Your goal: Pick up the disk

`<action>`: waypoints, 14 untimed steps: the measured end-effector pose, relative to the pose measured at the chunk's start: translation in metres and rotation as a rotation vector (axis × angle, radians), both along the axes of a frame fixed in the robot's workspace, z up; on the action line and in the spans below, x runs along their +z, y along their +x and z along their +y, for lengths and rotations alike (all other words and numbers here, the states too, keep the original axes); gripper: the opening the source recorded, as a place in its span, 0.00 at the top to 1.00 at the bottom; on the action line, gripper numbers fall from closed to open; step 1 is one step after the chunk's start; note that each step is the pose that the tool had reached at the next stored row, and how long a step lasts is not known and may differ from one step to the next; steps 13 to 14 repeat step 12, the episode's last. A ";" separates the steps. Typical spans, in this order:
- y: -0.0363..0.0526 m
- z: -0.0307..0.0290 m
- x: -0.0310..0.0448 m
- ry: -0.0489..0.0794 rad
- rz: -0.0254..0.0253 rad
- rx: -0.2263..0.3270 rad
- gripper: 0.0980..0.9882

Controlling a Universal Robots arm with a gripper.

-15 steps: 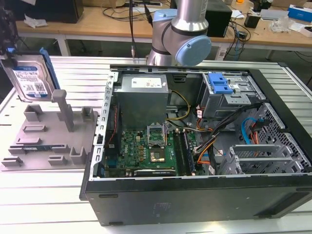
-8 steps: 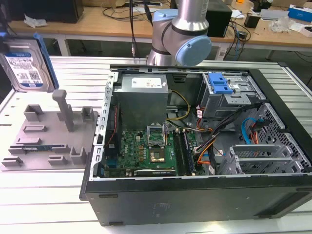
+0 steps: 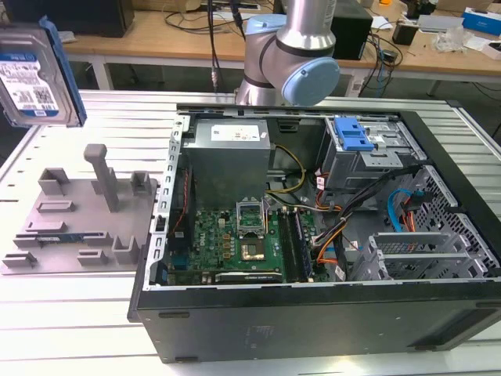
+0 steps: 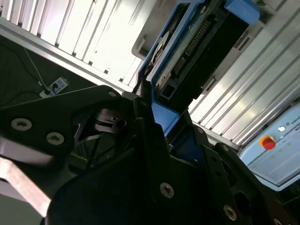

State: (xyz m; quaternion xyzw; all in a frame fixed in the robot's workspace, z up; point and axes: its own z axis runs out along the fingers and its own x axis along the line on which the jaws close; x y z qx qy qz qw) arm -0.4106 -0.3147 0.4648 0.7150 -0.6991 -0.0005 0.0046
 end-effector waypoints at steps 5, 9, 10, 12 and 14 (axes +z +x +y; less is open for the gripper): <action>0.0000 0.0000 0.0224 0.003 -0.0001 0.000 0.70; 0.0000 0.0000 0.0227 0.004 0.0000 0.001 0.70; 0.0000 0.0000 0.0227 0.004 -0.0001 0.000 0.70; 0.0000 0.0000 0.0226 0.004 -0.0001 0.001 0.70; 0.0000 0.0000 0.0226 0.004 -0.0001 0.001 0.70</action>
